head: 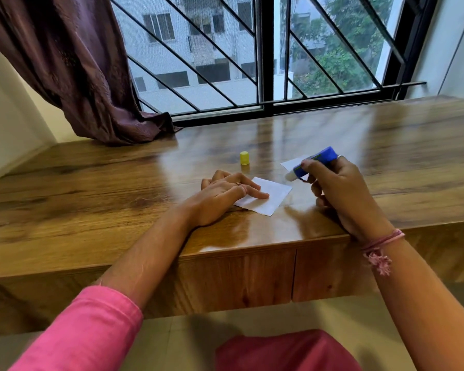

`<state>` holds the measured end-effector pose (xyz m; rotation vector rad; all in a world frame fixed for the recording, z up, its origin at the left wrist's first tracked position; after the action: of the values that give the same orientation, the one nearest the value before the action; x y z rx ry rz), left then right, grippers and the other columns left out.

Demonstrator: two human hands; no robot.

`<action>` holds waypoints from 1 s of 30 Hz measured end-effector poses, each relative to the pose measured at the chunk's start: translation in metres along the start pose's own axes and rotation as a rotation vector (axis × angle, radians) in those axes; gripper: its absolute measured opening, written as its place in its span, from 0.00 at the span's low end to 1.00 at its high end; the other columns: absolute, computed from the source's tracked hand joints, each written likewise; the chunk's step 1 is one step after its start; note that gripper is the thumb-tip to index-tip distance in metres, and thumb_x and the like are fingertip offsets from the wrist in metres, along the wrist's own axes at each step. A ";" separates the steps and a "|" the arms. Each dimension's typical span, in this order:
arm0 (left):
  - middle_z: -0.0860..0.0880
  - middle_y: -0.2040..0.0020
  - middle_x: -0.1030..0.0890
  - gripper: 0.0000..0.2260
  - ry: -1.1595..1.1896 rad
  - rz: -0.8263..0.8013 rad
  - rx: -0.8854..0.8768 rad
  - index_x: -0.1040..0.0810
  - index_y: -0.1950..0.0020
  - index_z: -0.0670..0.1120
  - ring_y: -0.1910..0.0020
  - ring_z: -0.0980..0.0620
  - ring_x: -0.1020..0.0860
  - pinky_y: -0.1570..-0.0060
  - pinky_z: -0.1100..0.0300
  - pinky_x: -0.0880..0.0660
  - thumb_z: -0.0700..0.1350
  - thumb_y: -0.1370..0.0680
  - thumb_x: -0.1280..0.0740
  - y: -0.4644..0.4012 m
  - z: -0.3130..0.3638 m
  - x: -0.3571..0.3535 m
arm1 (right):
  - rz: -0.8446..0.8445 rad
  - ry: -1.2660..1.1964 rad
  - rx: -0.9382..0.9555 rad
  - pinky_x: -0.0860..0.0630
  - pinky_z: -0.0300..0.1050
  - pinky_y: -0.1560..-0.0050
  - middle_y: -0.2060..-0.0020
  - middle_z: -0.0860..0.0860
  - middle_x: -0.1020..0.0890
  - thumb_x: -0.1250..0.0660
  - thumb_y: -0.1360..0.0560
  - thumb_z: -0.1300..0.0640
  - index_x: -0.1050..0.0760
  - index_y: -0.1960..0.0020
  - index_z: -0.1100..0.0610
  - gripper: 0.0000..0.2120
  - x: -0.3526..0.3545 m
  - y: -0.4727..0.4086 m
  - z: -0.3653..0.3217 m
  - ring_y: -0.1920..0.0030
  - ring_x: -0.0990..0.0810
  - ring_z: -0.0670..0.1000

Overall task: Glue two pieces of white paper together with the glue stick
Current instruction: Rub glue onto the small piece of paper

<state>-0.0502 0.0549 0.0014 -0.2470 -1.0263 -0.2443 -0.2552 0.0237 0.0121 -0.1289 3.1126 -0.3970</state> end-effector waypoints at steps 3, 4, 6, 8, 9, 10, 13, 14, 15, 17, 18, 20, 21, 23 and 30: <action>0.68 0.39 0.29 0.24 0.008 0.010 -0.014 0.23 0.41 0.66 0.38 0.65 0.40 0.41 0.69 0.51 0.53 0.22 0.56 0.001 0.001 0.001 | 0.018 -0.148 -0.065 0.34 0.34 0.79 0.69 0.46 0.21 0.33 0.27 0.53 0.22 0.49 0.59 0.10 0.006 -0.001 0.003 0.75 0.29 0.42; 0.69 0.39 0.29 0.24 0.015 0.012 -0.020 0.23 0.41 0.66 0.38 0.66 0.40 0.42 0.71 0.52 0.53 0.22 0.56 0.001 0.001 0.001 | 0.015 -0.171 -0.076 0.33 0.34 0.78 0.70 0.45 0.20 0.33 0.27 0.53 0.22 0.50 0.57 0.09 0.007 -0.001 0.003 0.75 0.27 0.42; 0.72 0.39 0.30 0.23 0.027 0.016 -0.029 0.22 0.41 0.66 0.38 0.67 0.41 0.43 0.72 0.52 0.53 0.23 0.55 0.001 0.003 0.001 | 0.005 -0.194 -0.089 0.31 0.34 0.77 0.70 0.46 0.18 0.32 0.27 0.54 0.21 0.51 0.55 0.07 0.007 0.000 0.003 0.72 0.24 0.42; 0.71 0.37 0.30 0.23 0.036 0.018 -0.034 0.22 0.41 0.65 0.37 0.66 0.40 0.41 0.70 0.52 0.52 0.24 0.54 0.001 0.003 0.001 | -0.010 -0.192 -0.088 0.29 0.34 0.75 0.68 0.47 0.17 0.32 0.28 0.55 0.21 0.51 0.54 0.07 0.005 0.001 0.003 0.69 0.22 0.42; 0.70 0.36 0.29 0.23 0.038 0.018 -0.035 0.22 0.41 0.64 0.36 0.65 0.40 0.40 0.68 0.51 0.52 0.24 0.53 0.001 0.003 0.001 | -0.018 -0.180 -0.085 0.28 0.34 0.75 0.68 0.48 0.16 0.31 0.28 0.55 0.21 0.51 0.55 0.07 0.005 0.001 0.003 0.69 0.21 0.42; 0.69 0.35 0.29 0.23 0.040 0.018 -0.037 0.22 0.41 0.64 0.36 0.63 0.40 0.40 0.66 0.51 0.52 0.24 0.53 0.001 0.004 0.001 | -0.028 -0.164 -0.084 0.27 0.35 0.74 0.67 0.48 0.16 0.31 0.28 0.56 0.21 0.51 0.55 0.07 0.004 0.001 0.002 0.68 0.20 0.43; 0.69 0.34 0.30 0.23 0.067 0.037 -0.045 0.21 0.40 0.62 0.34 0.62 0.40 0.39 0.62 0.50 0.50 0.25 0.52 0.001 0.004 0.002 | -0.051 -0.137 -0.095 0.27 0.36 0.74 0.65 0.51 0.15 0.31 0.28 0.57 0.23 0.51 0.55 0.07 0.001 0.002 0.003 0.67 0.19 0.43; 0.69 0.34 0.30 0.23 0.084 0.051 -0.052 0.21 0.41 0.62 0.34 0.62 0.40 0.37 0.60 0.50 0.50 0.25 0.52 0.002 0.004 0.004 | -0.056 -0.132 -0.102 0.27 0.36 0.74 0.64 0.52 0.15 0.30 0.28 0.57 0.24 0.52 0.55 0.06 -0.001 0.002 0.003 0.67 0.19 0.43; 0.69 0.34 0.30 0.23 0.108 0.068 -0.060 0.21 0.41 0.62 0.33 0.62 0.40 0.34 0.56 0.50 0.50 0.25 0.51 0.004 0.003 0.006 | -0.064 -0.125 -0.109 0.27 0.36 0.74 0.63 0.53 0.15 0.30 0.29 0.57 0.25 0.52 0.55 0.06 -0.002 0.001 0.003 0.66 0.19 0.44; 0.66 0.33 0.29 0.22 0.188 0.112 -0.071 0.20 0.41 0.59 0.31 0.58 0.39 0.31 0.47 0.47 0.49 0.25 0.51 0.006 0.003 0.011 | -0.087 -0.109 -0.129 0.26 0.37 0.74 0.60 0.54 0.14 0.29 0.29 0.57 0.25 0.52 0.56 0.08 -0.004 0.001 0.004 0.65 0.19 0.44; 0.62 0.33 0.28 0.22 0.254 0.153 -0.068 0.19 0.42 0.57 0.30 0.57 0.38 0.31 0.45 0.44 0.48 0.25 0.50 0.007 0.002 0.015 | -0.107 -0.104 -0.140 0.26 0.37 0.73 0.58 0.55 0.14 0.29 0.29 0.58 0.25 0.51 0.56 0.09 -0.006 0.001 0.003 0.63 0.19 0.45; 0.55 0.37 0.24 0.19 0.372 0.307 -0.045 0.18 0.46 0.50 0.35 0.56 0.31 0.35 0.49 0.36 0.46 0.26 0.47 0.007 -0.002 0.026 | -0.176 -0.101 -0.165 0.25 0.37 0.71 0.55 0.54 0.14 0.29 0.29 0.57 0.25 0.48 0.57 0.12 -0.008 0.000 0.001 0.61 0.19 0.44; 0.53 0.40 0.23 0.17 0.391 0.401 -0.010 0.19 0.47 0.49 0.38 0.56 0.29 0.38 0.53 0.32 0.46 0.27 0.45 0.007 -0.007 0.032 | -0.218 -0.102 -0.175 0.25 0.37 0.71 0.54 0.53 0.14 0.29 0.29 0.57 0.25 0.46 0.57 0.13 -0.010 0.000 0.000 0.60 0.19 0.43; 0.50 0.46 0.21 0.12 0.403 0.559 0.095 0.20 0.51 0.53 0.49 0.55 0.25 0.53 0.64 0.28 0.46 0.28 0.41 0.009 -0.020 0.040 | -0.290 -0.085 -0.182 0.26 0.38 0.68 0.52 0.51 0.14 0.30 0.27 0.55 0.25 0.43 0.56 0.14 -0.012 -0.004 -0.005 0.57 0.19 0.43; 0.52 0.59 0.22 0.09 0.476 0.705 0.309 0.22 0.56 0.52 0.63 0.57 0.27 0.70 0.68 0.32 0.39 0.25 0.37 0.006 -0.052 0.047 | -0.322 0.163 -0.032 0.31 0.31 0.67 0.58 0.51 0.19 0.32 0.26 0.58 0.22 0.51 0.54 0.05 -0.040 -0.049 -0.036 0.63 0.24 0.42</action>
<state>0.0170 0.0407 0.0159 -0.2395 -0.4477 0.4764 -0.2115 -0.0113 0.0593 -0.6350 3.2611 -0.3766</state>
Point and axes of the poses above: each hand's wrist, its own y-axis away from the middle knuckle, its own x-axis out of the back of the hand, z = x × y, the point moved 6 cm from there along -y, towards the middle knuckle
